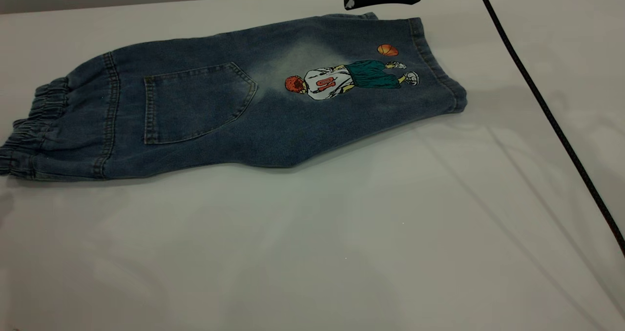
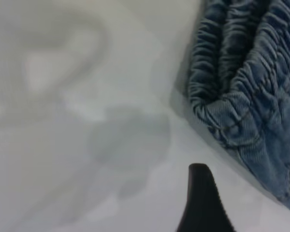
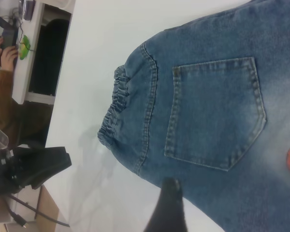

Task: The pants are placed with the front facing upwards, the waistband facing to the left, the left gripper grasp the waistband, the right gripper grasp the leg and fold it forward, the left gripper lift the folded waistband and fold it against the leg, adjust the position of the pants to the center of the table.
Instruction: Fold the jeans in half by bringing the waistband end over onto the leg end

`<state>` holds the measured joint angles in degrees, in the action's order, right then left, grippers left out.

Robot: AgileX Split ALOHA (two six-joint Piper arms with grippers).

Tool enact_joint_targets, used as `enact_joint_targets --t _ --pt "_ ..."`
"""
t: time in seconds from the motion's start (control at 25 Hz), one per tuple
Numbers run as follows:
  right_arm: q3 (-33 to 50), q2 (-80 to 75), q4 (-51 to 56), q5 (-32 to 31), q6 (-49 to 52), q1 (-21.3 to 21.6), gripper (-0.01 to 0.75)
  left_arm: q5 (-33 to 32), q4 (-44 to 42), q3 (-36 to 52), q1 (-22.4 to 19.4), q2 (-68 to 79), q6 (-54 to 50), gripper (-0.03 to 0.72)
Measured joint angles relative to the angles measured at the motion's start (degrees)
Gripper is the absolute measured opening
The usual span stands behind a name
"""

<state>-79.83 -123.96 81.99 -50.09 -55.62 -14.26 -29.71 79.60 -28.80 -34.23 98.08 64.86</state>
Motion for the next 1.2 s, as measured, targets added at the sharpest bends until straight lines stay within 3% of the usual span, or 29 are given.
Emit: enact_joint_targets --t 0.52,0.88,1.2 --pt "0.0 0.0 -0.2 0.0 -0.4 -0.1 0.549 -11.9 -14.3 -12.2 0.0 8.2 -16.8 0.449" --pt "0.0 0.0 -1.0 0.2 -0.4 -0.1 0.549 -9.9 -29.6 -14.2 0.0 8.9 -29.6 0.552" --pt "0.0 0.0 -1.0 0.3 -0.4 -0.1 0.549 -10.9 -26.2 -16.2 0.1 15.7 -29.2 0.559"
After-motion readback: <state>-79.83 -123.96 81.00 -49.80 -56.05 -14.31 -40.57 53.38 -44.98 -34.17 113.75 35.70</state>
